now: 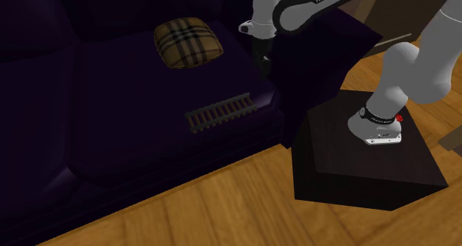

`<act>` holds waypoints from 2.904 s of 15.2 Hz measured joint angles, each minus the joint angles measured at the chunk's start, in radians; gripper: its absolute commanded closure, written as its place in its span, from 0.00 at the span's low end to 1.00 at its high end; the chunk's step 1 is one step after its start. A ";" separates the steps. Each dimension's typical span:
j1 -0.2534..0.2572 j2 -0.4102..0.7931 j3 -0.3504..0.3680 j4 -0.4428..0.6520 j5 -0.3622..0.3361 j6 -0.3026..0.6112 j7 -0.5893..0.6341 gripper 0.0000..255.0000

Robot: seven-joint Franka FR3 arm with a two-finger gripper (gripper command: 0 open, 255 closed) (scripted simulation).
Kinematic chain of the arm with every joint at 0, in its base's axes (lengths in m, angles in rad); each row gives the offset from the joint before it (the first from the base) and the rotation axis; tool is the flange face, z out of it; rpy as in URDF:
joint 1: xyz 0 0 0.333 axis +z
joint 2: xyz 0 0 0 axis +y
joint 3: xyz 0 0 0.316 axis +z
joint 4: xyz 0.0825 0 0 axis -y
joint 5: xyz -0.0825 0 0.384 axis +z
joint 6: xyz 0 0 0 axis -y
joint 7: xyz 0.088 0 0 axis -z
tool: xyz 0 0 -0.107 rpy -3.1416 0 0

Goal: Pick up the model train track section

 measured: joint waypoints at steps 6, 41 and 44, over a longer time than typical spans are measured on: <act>-0.012 0.249 0.013 0.191 0.103 0.019 -0.179 0.00; -0.038 0.453 0.053 0.409 0.159 -0.023 -0.290 1.00; -0.035 0.433 0.051 0.422 0.151 -0.054 -0.278 1.00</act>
